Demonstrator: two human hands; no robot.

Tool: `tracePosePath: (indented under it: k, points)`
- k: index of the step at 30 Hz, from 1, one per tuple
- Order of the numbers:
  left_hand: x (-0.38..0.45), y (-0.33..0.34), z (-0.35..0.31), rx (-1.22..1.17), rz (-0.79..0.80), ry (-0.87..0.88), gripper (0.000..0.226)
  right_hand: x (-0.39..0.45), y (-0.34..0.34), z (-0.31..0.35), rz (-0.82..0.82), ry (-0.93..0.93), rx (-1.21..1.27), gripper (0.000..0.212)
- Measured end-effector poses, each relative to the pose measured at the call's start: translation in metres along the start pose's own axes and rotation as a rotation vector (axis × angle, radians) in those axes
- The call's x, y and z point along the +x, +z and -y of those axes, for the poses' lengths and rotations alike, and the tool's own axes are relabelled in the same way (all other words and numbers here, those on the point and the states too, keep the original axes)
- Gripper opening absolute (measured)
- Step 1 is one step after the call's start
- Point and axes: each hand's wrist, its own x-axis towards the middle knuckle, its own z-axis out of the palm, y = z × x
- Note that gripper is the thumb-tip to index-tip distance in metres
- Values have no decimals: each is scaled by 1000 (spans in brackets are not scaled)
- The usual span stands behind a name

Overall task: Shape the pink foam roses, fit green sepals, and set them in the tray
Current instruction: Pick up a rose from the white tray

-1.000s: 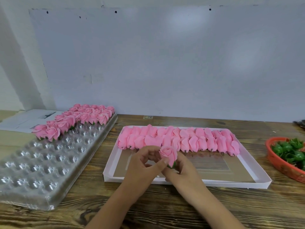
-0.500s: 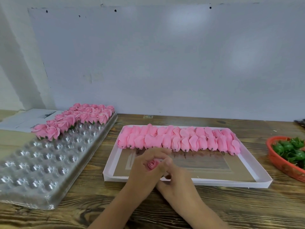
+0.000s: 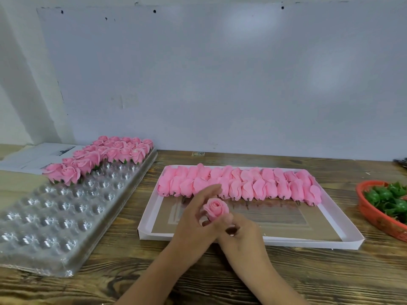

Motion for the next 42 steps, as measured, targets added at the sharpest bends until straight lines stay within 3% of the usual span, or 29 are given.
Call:
tracePosePath:
  k: [3,6,12,17,22,24,27,29,32,38,42]
  points:
    - [0,-3,-7,-43,-48,90,36,1,0,4,99,-94,-69,24]
    - [2,-5,-6,-23,-26,63,25,0,-1,6,170,-164,-77,28]
    - [0,-5,-5,-62,79,2,8,-1,-2,3,155,-137,-11,36]
    - [1,-6,-1,169,112,-108,41,-1,-3,0,108,-137,26,15]
    - [0,-8,0,104,171,-149,85,3,-4,3,4,-86,23,18]
    - [1,-6,-1,72,76,-38,69,4,-6,3,8,-86,-22,20]
    - [2,-5,-6,9,-29,85,22,5,-7,3,99,-105,-116,22]
    - [1,-7,-7,-9,-4,57,21,4,-7,6,178,-132,-99,18]
    - [0,-9,-9,-24,97,-24,15,1,-7,11,252,-132,-56,31]
    - [0,-9,-7,-7,168,-58,6,1,-10,10,271,-102,7,29]
    - [1,-10,-5,17,158,-101,21,1,-11,12,245,-86,23,24]
